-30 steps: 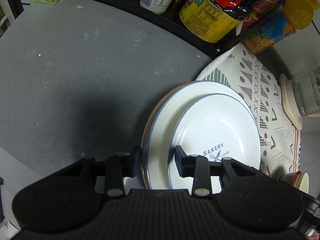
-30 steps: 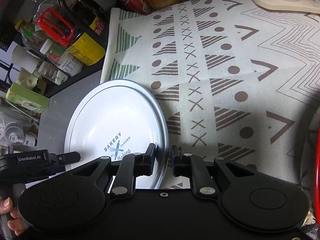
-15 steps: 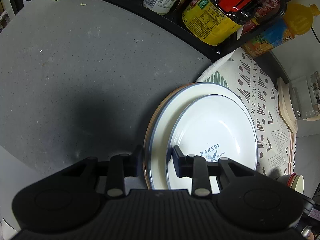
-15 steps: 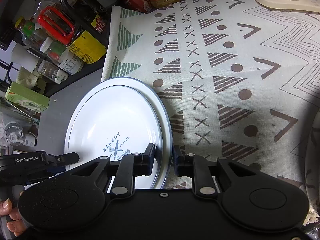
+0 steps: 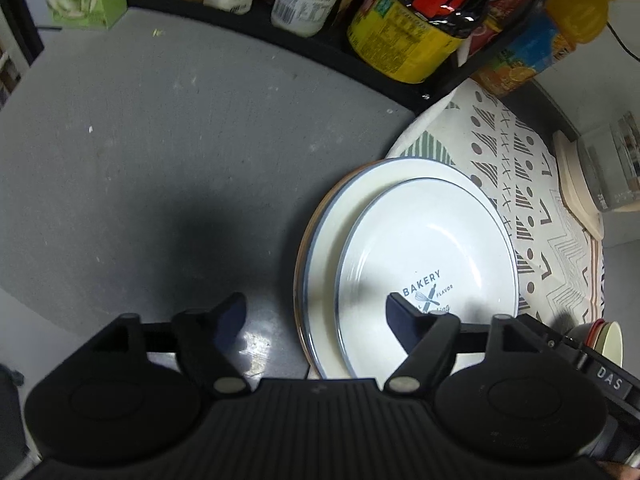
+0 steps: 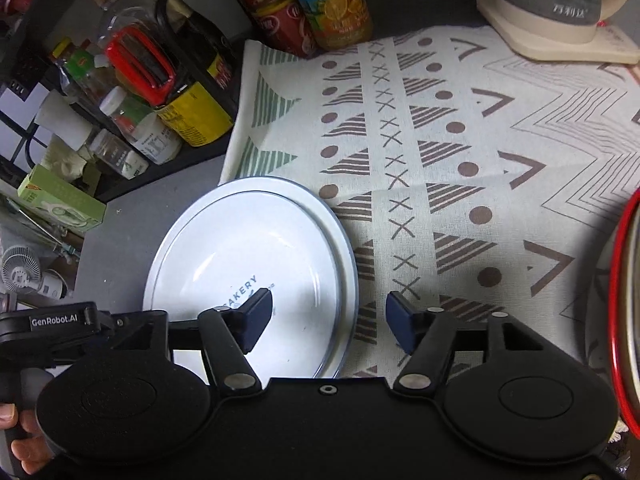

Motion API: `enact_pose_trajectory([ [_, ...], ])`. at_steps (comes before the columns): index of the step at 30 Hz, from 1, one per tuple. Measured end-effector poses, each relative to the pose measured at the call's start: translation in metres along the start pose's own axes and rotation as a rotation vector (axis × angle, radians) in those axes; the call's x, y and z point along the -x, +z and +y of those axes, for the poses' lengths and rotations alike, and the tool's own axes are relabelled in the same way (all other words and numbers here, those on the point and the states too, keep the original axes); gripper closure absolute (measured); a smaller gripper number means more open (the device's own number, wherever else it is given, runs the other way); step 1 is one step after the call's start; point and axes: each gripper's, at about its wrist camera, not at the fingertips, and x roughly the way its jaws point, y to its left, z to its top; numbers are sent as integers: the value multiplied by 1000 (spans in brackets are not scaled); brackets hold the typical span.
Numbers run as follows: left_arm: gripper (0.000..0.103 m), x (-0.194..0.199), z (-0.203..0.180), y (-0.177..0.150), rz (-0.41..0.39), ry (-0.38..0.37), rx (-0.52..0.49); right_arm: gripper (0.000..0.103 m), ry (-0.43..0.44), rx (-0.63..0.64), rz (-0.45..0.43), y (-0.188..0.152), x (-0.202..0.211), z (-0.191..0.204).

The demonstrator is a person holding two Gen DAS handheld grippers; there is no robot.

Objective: Organize plates and bowls
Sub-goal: 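Open both tools to release the 'BAKERY' plate rim, then move both tools to the nested green and red bowl stack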

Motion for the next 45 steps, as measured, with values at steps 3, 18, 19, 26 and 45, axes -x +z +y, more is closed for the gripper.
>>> enact_pose_trajectory([
  [3, 23, 5, -5, 0, -2, -5, -16, 27, -14, 20, -27, -4, 11, 5],
  [18, 10, 28, -88, -10, -66, -87, -137, 6, 8, 28, -145, 8, 83, -27],
  [19, 10, 28, -96, -11, -62, -95, -145, 5, 21, 16, -145, 9, 89, -32],
  [26, 1, 35, -148, -24, -76, -122, -206, 0, 53, -1, -177, 12, 129, -66],
  [45, 1, 40, -235, -66, -94, -117, -303, 0, -14, -110, -247, 4, 173, -184],
])
